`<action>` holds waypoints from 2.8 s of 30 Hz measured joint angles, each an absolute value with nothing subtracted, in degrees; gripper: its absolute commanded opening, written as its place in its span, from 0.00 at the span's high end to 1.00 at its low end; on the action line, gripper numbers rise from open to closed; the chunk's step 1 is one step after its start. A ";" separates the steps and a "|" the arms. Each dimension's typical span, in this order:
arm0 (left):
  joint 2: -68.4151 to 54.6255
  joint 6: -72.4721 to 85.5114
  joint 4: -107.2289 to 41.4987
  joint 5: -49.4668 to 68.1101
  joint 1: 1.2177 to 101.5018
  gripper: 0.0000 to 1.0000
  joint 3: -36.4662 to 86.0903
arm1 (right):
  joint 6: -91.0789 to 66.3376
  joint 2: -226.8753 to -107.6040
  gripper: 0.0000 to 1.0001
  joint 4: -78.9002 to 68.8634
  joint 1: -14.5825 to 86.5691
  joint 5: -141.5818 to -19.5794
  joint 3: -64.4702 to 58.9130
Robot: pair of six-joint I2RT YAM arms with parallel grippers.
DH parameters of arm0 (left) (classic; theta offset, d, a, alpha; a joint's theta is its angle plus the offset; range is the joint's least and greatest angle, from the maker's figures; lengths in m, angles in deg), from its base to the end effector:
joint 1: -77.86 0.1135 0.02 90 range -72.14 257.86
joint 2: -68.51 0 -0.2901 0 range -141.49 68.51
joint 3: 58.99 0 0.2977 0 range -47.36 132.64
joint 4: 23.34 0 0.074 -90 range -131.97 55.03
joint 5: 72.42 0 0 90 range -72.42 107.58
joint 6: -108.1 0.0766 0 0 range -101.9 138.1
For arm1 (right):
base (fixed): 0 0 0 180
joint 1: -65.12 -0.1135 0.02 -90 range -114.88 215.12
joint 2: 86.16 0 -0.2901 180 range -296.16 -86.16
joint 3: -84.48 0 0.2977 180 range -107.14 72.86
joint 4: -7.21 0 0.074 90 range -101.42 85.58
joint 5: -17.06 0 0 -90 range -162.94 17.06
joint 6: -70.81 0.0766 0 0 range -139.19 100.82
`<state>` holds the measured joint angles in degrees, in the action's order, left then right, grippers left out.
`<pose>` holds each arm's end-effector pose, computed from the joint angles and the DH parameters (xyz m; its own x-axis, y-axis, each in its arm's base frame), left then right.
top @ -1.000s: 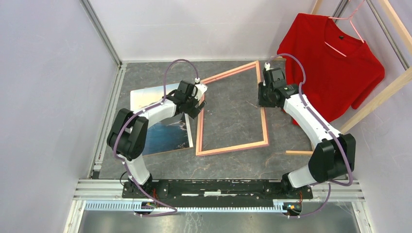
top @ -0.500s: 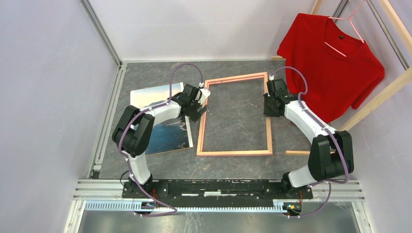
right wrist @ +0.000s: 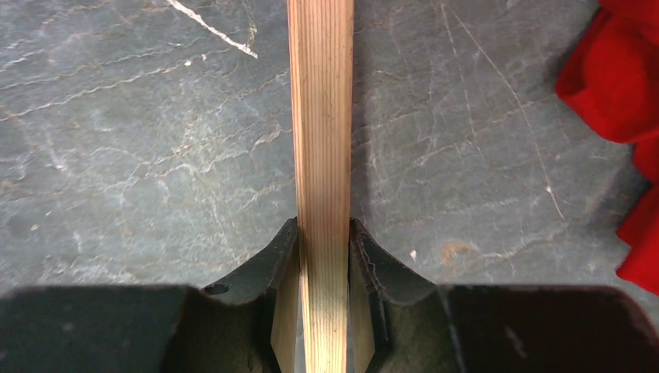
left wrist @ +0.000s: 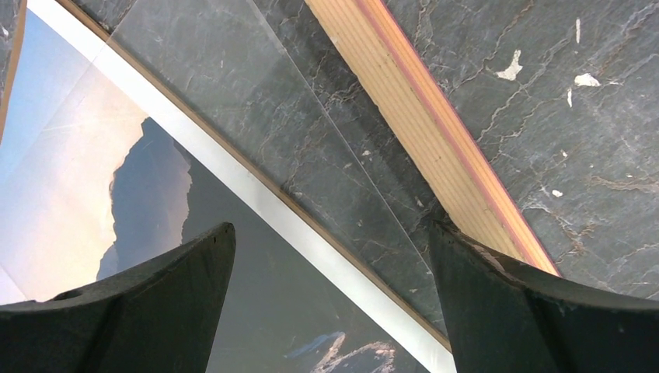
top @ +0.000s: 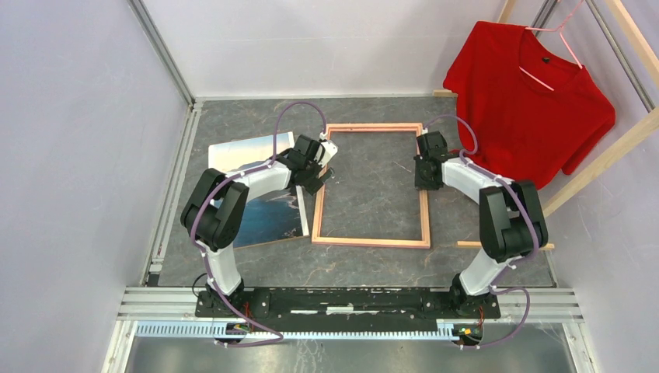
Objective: Put the photo into the frame
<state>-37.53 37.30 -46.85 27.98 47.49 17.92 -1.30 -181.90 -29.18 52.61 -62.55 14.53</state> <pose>0.3960 -0.2160 0.1287 -0.5152 0.6768 -0.5259 0.6059 0.7215 0.3351 0.3806 0.0703 0.1405 -0.8619 0.1183 -0.4931 0.1407 0.9900 -0.0084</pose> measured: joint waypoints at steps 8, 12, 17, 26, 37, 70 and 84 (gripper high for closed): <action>-37.16 37.83 -46.24 29.29 47.42 0.00 17.11 | -1.60 -186.60 0.78 -25.90 52.65 -63.22 13.81; -36.24 38.81 -45.03 29.55 47.16 0.00 15.58 | -1.91 -187.56 0.52 -24.87 52.67 -63.81 12.98; -35.32 40.05 -44.33 29.88 46.94 0.00 14.25 | -1.62 -188.92 0.37 -22.16 52.76 -63.95 12.02; -35.21 40.58 -44.16 30.90 46.75 0.00 14.07 | -0.75 -189.27 0.26 -22.53 52.76 -62.24 11.14; -36.04 41.85 -42.63 33.46 51.29 0.00 14.44 | 0.69 -181.88 0.21 -25.44 51.73 -61.58 10.40; -25.62 47.18 -54.89 29.99 98.70 0.04 16.91 | 18.99 -216.50 0.21 -19.54 18.25 -78.33 -26.25; -30.29 49.06 -43.22 38.99 98.81 0.06 14.75 | 21.98 -213.31 0.22 -11.08 13.20 -82.96 -18.04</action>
<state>-30.29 49.06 -43.22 38.99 98.81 14.75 21.98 -213.31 -11.08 13.20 -82.96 -18.04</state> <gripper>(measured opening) 0.950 0.777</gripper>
